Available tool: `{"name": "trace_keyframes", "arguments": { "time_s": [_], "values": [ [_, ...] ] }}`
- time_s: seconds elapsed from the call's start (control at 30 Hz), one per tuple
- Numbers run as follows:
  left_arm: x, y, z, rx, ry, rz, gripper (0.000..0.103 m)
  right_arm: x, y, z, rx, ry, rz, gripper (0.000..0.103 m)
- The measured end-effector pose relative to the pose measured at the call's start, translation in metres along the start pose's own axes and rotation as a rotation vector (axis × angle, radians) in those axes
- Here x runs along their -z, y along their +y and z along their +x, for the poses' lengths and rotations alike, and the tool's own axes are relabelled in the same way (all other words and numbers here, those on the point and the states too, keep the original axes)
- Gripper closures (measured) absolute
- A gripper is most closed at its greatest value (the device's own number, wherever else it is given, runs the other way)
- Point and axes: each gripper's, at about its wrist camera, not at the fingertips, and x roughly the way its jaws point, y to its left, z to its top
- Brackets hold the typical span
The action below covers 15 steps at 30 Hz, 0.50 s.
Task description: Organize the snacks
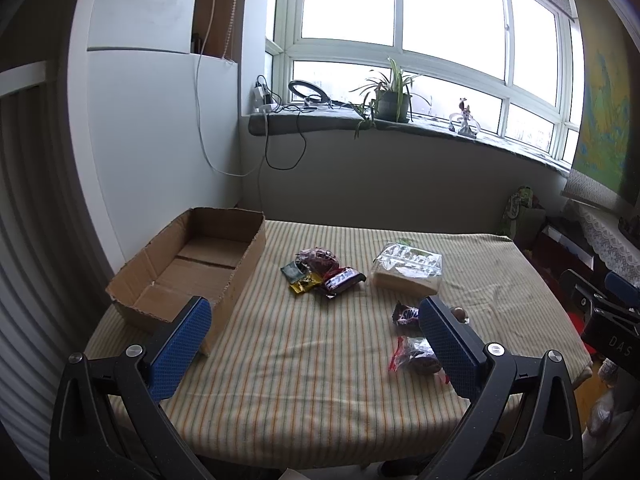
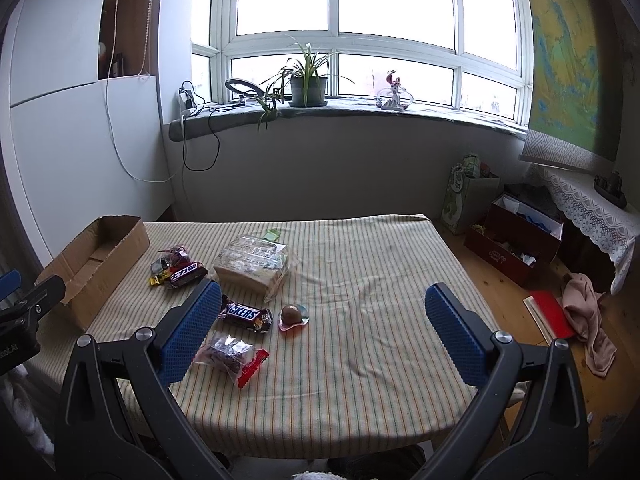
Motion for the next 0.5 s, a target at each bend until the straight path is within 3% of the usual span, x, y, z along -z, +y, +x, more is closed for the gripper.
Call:
{"name": "trace_keyframes", "arguments": {
  "time_s": [0.5],
  "values": [
    [0.0029, -0.0048, 0.0013, -0.002, 0.000, 0.008, 0.000, 0.0011, 0.0053, -0.0019, 0.015, -0.017, -0.022, 0.000]
  ]
}}
